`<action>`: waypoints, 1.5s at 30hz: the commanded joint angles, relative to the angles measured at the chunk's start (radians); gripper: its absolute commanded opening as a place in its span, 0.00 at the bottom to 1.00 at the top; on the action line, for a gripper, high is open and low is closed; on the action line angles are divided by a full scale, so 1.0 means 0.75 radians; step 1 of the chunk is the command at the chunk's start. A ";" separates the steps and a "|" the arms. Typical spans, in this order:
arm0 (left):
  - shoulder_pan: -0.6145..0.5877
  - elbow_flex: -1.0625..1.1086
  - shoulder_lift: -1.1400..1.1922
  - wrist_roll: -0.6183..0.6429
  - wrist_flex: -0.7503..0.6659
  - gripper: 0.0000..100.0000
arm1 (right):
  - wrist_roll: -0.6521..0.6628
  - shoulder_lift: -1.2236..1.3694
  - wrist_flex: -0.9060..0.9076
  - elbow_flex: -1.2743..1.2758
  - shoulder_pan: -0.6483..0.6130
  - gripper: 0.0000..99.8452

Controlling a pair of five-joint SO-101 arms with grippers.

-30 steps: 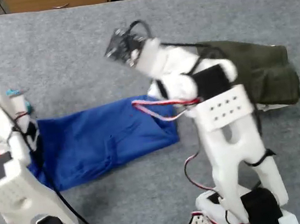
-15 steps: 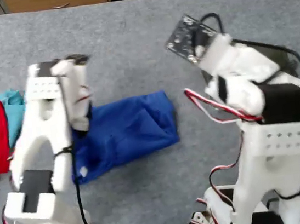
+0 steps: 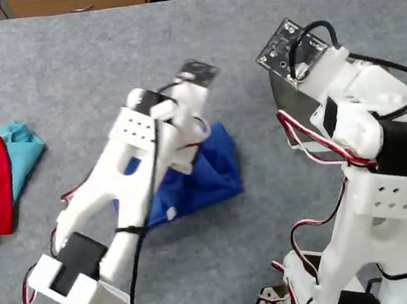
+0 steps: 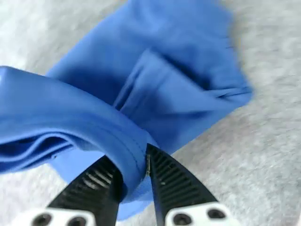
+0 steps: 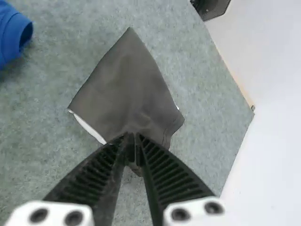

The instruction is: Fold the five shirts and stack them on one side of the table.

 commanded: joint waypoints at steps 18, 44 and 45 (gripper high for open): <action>0.128 -0.328 0.260 0.160 -0.031 0.03 | 0.004 -0.024 -0.047 0.001 0.014 0.01; -0.519 -0.823 0.264 -0.033 0.331 0.04 | -0.397 -0.013 0.137 0.111 -0.483 0.01; -0.562 -0.748 0.264 -0.039 0.307 0.03 | -0.462 -0.013 0.131 0.154 -0.571 0.01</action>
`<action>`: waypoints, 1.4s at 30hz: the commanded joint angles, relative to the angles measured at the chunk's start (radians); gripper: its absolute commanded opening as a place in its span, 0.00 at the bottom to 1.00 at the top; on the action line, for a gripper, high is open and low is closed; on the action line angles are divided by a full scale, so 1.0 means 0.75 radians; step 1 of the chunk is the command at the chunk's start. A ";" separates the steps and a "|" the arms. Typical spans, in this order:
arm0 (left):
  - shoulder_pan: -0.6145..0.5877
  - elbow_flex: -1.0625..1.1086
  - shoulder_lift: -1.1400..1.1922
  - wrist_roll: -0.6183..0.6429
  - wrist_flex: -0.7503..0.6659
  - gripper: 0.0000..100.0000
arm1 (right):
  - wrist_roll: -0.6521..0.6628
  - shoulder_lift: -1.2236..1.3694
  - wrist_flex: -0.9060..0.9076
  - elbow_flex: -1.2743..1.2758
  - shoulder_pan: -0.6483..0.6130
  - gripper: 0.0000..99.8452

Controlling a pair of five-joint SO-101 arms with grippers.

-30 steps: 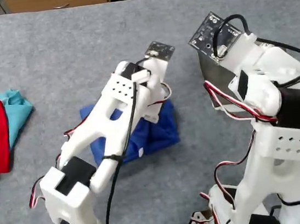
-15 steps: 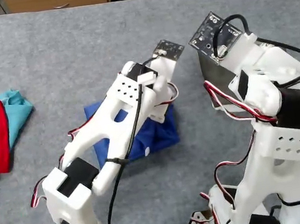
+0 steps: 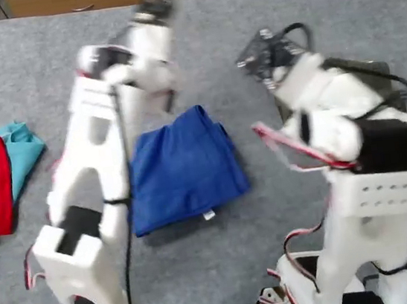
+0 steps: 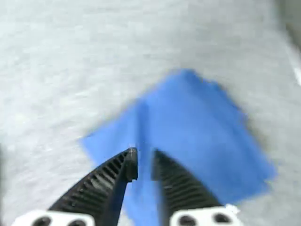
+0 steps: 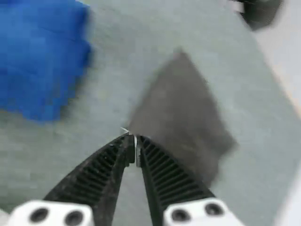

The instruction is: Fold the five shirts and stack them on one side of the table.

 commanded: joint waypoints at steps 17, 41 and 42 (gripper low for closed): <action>-0.060 1.053 0.018 0.127 -1.004 0.03 | -0.579 -0.021 -0.894 1.325 -0.383 0.01; -0.244 1.077 -0.397 -0.010 -0.753 0.03 | -0.589 0.173 -0.610 0.484 -0.352 0.01; -0.265 1.106 -0.393 -0.010 -0.792 0.03 | -0.591 0.251 -0.694 0.492 -0.354 0.01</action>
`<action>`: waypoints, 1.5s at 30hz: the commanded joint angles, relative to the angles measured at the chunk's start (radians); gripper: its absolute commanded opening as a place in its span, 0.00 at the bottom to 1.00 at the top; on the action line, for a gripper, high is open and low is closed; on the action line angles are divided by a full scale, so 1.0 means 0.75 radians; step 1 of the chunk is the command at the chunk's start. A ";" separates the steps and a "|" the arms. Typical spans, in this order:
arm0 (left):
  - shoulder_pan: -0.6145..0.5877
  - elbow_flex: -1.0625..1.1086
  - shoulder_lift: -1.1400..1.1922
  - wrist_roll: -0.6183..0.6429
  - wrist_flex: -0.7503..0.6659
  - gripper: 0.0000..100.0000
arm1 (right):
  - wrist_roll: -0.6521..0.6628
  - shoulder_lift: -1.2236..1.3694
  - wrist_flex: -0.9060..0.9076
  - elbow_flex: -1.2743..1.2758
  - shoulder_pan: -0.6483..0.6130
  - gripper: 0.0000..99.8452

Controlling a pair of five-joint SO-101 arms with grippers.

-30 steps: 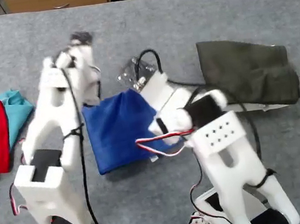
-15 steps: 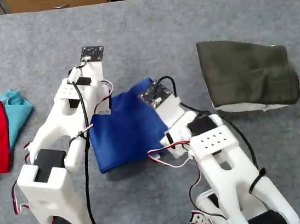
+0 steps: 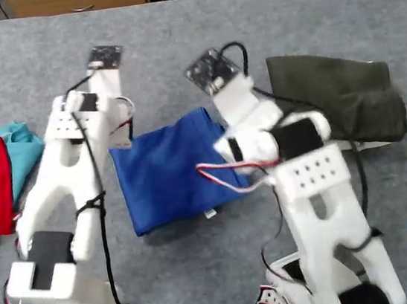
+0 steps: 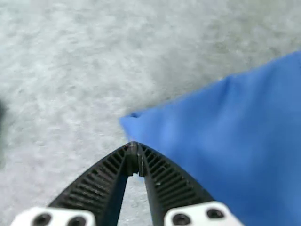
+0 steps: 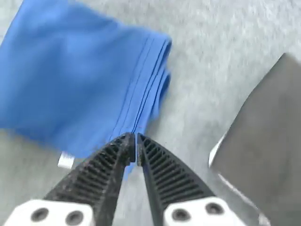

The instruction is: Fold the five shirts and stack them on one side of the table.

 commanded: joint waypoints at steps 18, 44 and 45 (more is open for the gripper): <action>-0.114 0.386 0.211 0.129 -0.638 0.03 | -0.004 0.946 -0.634 -0.216 0.196 0.01; -0.167 0.443 0.125 0.139 -0.610 0.03 | -0.544 0.210 0.509 -0.179 -0.139 0.02; -0.167 0.443 0.125 0.139 -0.610 0.03 | -0.604 0.218 0.487 -0.136 -0.139 0.03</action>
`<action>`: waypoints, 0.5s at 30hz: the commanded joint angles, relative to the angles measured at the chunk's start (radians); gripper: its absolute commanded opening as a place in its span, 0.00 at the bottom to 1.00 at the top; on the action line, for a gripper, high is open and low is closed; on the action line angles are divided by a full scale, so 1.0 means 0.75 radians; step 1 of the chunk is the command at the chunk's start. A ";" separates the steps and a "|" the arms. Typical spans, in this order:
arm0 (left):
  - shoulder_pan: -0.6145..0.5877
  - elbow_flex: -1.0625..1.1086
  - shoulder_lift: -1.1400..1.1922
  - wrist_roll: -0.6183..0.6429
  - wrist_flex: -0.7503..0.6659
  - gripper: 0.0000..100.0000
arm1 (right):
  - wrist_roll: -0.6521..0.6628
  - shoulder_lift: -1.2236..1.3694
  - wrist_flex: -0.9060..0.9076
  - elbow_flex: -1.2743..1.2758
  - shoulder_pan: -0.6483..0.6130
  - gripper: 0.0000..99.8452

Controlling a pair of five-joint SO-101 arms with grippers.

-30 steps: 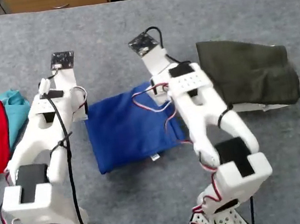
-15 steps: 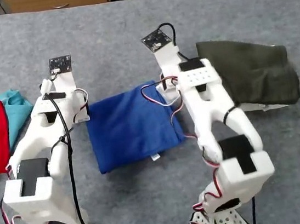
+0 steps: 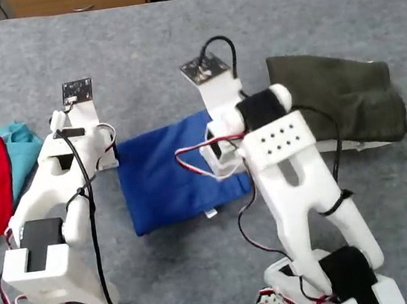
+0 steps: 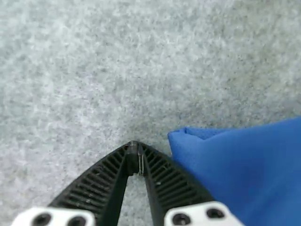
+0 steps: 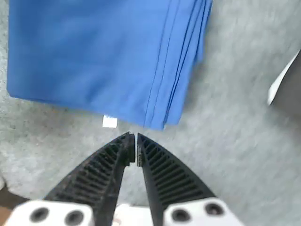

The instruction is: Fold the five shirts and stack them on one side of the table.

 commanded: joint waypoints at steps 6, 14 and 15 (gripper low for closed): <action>-0.021 0.003 -0.049 0.010 -0.016 0.03 | -0.436 0.079 -0.186 0.167 -0.016 0.33; -0.021 0.003 -0.049 0.010 -0.016 0.03 | -0.628 0.398 -0.456 0.173 -0.023 0.37; -0.021 0.003 -0.049 0.010 -0.016 0.03 | -0.649 0.449 -0.466 0.169 -0.023 0.36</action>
